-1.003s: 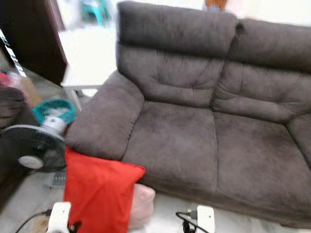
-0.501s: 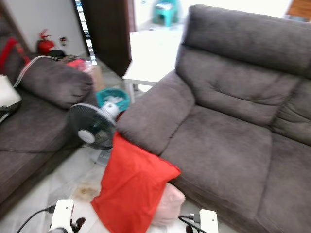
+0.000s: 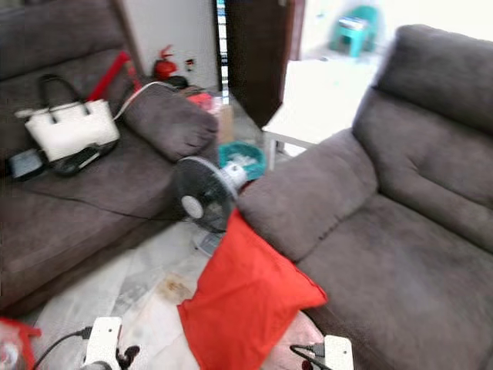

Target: Move the pillow to the sofa from floor

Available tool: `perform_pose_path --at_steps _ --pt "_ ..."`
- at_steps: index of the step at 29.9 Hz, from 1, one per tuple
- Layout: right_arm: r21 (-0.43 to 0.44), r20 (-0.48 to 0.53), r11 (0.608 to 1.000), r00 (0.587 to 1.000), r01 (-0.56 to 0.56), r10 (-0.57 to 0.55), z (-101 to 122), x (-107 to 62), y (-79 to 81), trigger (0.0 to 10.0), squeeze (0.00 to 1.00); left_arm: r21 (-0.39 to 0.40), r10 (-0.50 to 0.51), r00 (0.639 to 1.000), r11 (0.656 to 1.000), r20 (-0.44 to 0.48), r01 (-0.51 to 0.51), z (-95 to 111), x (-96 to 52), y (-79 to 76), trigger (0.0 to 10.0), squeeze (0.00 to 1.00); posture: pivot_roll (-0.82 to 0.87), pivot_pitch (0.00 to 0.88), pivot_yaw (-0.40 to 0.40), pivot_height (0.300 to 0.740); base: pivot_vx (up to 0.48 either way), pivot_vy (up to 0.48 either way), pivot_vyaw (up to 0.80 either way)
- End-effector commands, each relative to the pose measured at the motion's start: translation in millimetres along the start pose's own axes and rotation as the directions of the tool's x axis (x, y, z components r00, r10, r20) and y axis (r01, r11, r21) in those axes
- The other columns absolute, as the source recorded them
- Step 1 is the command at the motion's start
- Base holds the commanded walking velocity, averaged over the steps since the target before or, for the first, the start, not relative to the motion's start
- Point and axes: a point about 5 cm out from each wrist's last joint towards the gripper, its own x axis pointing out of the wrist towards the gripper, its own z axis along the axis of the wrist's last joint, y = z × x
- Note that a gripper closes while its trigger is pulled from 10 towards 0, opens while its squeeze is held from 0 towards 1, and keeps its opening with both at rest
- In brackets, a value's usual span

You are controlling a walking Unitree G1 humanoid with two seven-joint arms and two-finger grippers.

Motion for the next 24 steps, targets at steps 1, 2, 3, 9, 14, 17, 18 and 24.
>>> perform_pose_path --at_steps 1,2,3,9,14,17,18,24 --pt "0.0 -0.014 1.0 1.0 0.018 -0.018 -4.6 -2.2 -7.0 10.0 0.0 -0.007 -0.012 1.0 1.0 0.003 0.012 1.5 0.7 -4.4 10.0 0.0 0.06 0.01 -0.051 0.74 0.0 0.0 0.8" --pt "0.001 -0.013 1.0 1.0 0.017 -0.017 -4.4 -2.2 -7.0 10.0 0.0 -0.007 -0.012 1.0 1.0 0.003 0.012 1.6 0.7 -4.5 10.0 0.0 0.06 0.01 -0.051 0.74 0.0 0.0 0.8" --pt "0.006 -0.011 1.0 1.0 0.018 -0.018 -4.4 -2.2 -7.0 10.0 0.0 -0.007 -0.012 1.0 1.0 0.003 0.012 1.6 0.7 -4.5 10.0 0.0 0.06 0.01 -0.051 0.74 0.0 0.0 0.57" --pt "0.023 -0.008 0.999 1.0 0.023 -0.022 -4.4 -2.3 -7.2 10.0 0.0 -0.005 -0.013 1.0 1.0 0.003 0.013 1.8 0.8 -4.8 10.0 0.0 0.06 0.009 -0.051 0.74 0.0 0.0 0.0" --pt "0.023 -0.012 0.999 1.0 0.025 -0.025 -4.6 -2.2 -7.4 10.0 0.0 -0.001 -0.013 1.0 1.0 0.002 0.013 1.9 0.9 -4.9 10.0 0.0 0.06 0.009 -0.052 0.74 0.0 0.0 0.0" --pt "0.023 -0.013 0.999 1.0 0.025 -0.025 -4.6 -2.2 -7.5 10.0 0.0 0.018 -0.014 1.0 1.0 0.003 0.014 2.5 1.0 -4.9 10.0 0.0 0.06 0.009 -0.052 0.74 0.0 0.0 0.0" --pt "0.023 -0.013 0.999 1.0 0.025 -0.025 -4.6 -2.2 -7.5 10.0 0.0 0.018 -0.014 1.0 1.0 0.003 0.014 2.5 1.0 -4.9 10.0 0.0 0.06 0.009 -0.052 0.74 0.0 0.0 0.0" --pt "0.022 -0.013 0.999 1.0 0.025 -0.024 -4.5 -2.2 -7.3 10.0 0.0 0.026 -0.015 1.0 1.0 0.003 0.015 2.8 1.1 -4.7 10.0 0.0 0.06 0.011 -0.051 0.74 0.0 -0.292 0.0"
